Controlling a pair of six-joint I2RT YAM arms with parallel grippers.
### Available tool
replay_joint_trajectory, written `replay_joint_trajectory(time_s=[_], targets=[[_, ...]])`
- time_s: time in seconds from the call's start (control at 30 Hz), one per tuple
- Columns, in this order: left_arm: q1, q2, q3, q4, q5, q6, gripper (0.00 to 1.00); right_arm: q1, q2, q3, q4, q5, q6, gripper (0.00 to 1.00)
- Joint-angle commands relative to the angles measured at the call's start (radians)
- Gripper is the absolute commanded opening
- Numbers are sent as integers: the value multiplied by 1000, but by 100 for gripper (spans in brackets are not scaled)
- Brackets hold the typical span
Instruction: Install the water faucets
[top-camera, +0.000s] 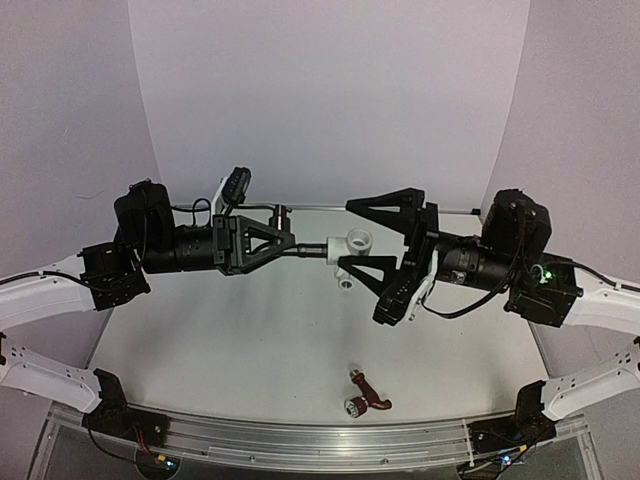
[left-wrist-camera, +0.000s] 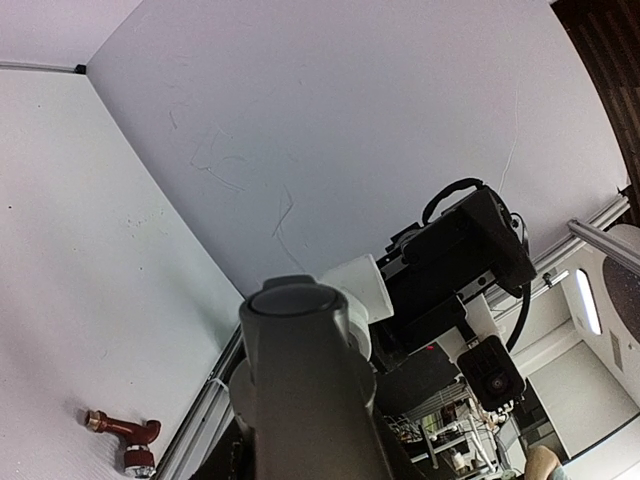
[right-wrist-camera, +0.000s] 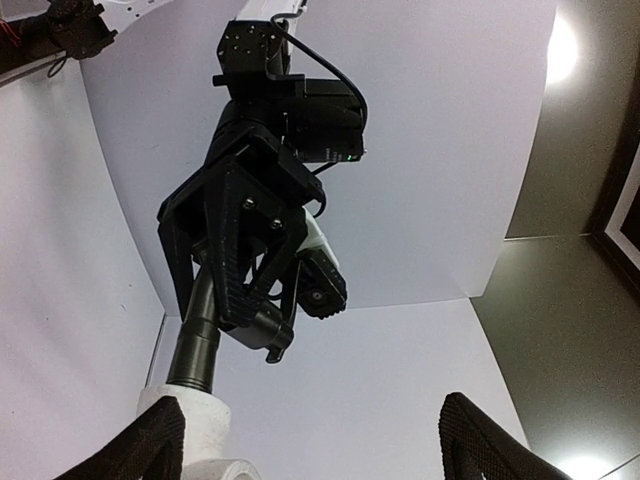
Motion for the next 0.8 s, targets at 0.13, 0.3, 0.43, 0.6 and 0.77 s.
replay_joint_trajectory(time_s=[0.13,0.3,0.43,0.6,0.77], targets=[[-1,-8,53,49,27,23,0,6,22,57,25,77,38,83],[-1,-8,61,35,50,24,0,7,30,67,26,86,33,83],[-2,-15,60,22,60,24,0,6,38,84,27,107,37,82],[-1,-29,59,7,68,29,0,6,41,92,27,125,46,82],[-1,-39,62,2,102,36,0,6,44,93,25,147,42,82]])
